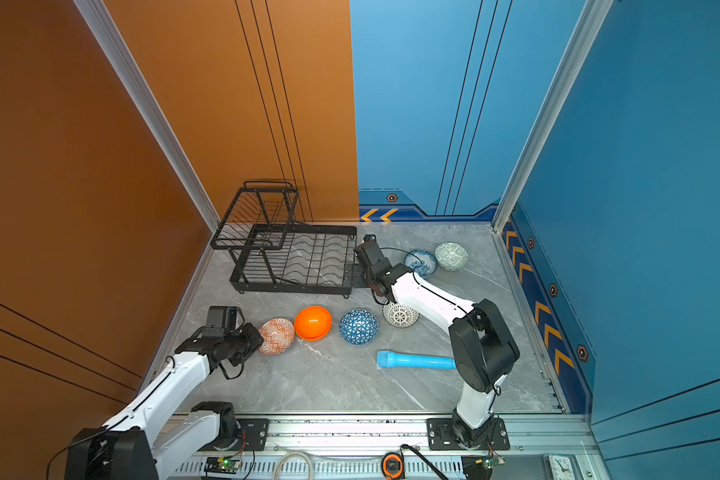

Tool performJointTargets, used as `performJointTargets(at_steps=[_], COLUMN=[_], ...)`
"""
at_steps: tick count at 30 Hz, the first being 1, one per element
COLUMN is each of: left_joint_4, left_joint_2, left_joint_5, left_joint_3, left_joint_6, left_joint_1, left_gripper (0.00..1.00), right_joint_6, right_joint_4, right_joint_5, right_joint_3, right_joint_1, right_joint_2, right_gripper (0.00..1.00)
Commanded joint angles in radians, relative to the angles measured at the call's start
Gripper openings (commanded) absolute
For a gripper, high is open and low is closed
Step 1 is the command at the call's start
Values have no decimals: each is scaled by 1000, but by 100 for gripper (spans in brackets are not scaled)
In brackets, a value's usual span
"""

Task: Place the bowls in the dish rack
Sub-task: 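Grasp the rim of the orange-and-white patterned bowl with the left gripper, then lift the patterned bowl with the left gripper while the right arm rises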

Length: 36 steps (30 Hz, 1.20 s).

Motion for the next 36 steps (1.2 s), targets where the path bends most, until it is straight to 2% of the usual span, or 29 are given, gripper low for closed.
performJointTargets(at_steps=[1, 10, 24, 29, 36], left_joint_4=[25, 10, 11, 20, 74], left_joint_2=[-1, -33, -152, -173, -79], left_joint_5=[2, -27, -4, -67, -237], left_joint_3=[0, 7, 19, 61, 199], left_joint_6=[12, 35, 17, 7, -1], left_joint_1=[-6, 4, 0, -81, -305], left_gripper=[12, 0, 0, 0, 0], right_joint_6=[25, 54, 105, 123, 145], right_joint_4=[17, 28, 38, 40, 40], right_joint_5=[-19, -55, -85, -91, -113], right_joint_3=[-12, 4, -1, -1, -7], right_joint_1=[-7, -9, -11, -12, -30], right_joint_2=[-28, -10, -18, -40, -93], right_gripper=[100, 100, 100, 100, 100])
